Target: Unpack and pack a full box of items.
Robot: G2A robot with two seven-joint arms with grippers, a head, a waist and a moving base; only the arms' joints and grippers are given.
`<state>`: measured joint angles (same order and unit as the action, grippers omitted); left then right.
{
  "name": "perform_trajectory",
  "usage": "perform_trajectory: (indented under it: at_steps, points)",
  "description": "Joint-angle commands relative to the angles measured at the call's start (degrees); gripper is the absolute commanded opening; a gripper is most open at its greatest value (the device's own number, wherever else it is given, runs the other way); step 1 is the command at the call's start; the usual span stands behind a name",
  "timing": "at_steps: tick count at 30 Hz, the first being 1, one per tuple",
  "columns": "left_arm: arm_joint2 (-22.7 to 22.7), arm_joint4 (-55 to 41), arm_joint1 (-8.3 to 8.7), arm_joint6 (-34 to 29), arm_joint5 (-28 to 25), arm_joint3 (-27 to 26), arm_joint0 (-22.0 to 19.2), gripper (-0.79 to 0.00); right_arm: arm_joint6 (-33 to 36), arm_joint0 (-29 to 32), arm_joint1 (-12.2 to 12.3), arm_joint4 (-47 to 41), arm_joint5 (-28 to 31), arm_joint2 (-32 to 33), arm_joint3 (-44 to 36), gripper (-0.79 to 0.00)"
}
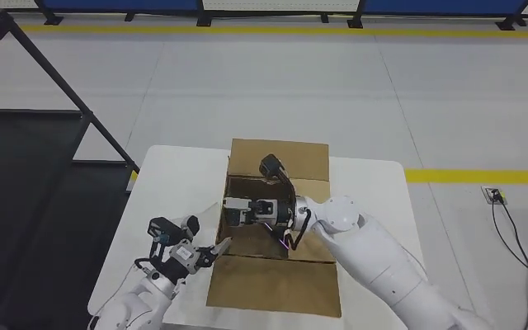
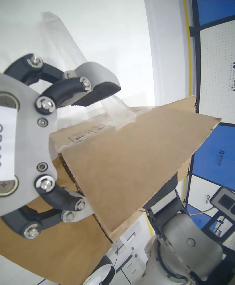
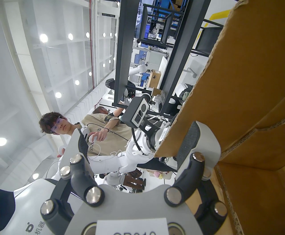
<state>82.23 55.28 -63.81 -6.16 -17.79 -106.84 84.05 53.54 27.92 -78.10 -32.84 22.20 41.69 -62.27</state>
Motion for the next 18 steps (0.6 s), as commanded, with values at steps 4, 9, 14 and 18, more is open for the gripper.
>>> perform_trajectory:
  at_steps: [4,9,14,18]
  points:
    - [3.7,-0.8,0.33,1.1,-0.8,-1.4,3.6,0.0,2.3,1.8,1.2,1.8,1.8,3.5,-1.8,0.0]
    - [8.6,-3.6,0.59,1.8,-0.7,-2.3,7.0,0.0,4.7,5.3,3.3,4.3,2.1,8.8,-6.1,0.0]
    - [11.7,-5.9,0.71,1.4,-0.7,-1.7,8.6,0.0,6.6,9.8,5.5,6.1,1.9,15.1,-10.9,0.0]
    - [13.5,-8.1,0.82,-0.3,-1.4,0.6,9.0,0.0,8.2,13.3,7.1,6.8,1.7,20.0,-14.3,0.0]
